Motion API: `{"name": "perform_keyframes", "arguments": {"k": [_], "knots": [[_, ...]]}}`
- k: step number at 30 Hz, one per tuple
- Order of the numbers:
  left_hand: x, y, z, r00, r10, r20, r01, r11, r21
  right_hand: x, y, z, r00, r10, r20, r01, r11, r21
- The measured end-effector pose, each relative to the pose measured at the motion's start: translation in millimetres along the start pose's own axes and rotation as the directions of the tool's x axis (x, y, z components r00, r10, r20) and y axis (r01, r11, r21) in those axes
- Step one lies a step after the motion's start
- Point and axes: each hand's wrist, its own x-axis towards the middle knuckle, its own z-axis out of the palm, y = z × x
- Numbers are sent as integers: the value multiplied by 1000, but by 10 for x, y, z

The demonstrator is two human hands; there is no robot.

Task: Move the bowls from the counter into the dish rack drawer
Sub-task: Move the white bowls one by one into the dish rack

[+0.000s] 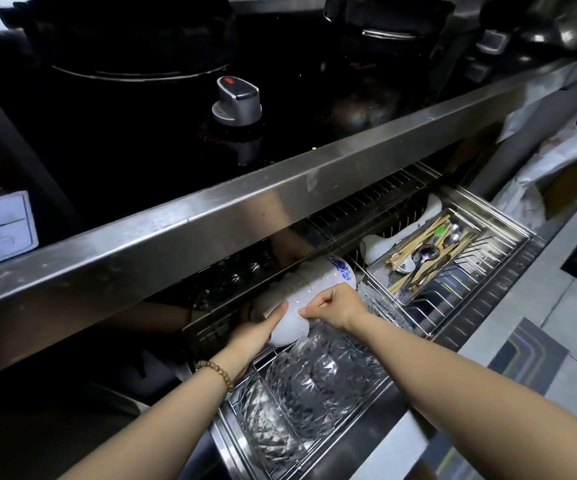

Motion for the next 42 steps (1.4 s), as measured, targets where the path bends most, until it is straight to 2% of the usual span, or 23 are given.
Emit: {"name": "perform_keyframes", "arguments": {"k": [8,16,21,26,32,38,42], "knots": [[29,-44,-42,1000,4,-31,-2,996,85,3,2,55,1000,3,-11,-4,996,-91],[-114,-3,-104,1000,28,-2,-27,993,114,-75,-97,-42,996,-30,84,42,989,-144],[-422,125,-174,991,126,52,-132,982,132,-364,-284,-278,985,-102,136,123,979,-161],[-812,243,-266,965,237,113,-252,956,152,-915,-315,-614,986,-151,71,157,984,-85],[-1372,610,-464,878,458,136,-473,873,116,-1706,-514,-984,959,-272,-84,272,962,-11],[-2174,1153,-1084,677,728,106,-735,664,136,-2274,-1133,-1141,857,-484,-175,496,868,31],[-2662,1431,-1610,571,821,4,-806,560,194,-2482,-1641,-1038,765,-626,-148,633,774,-5]]}}
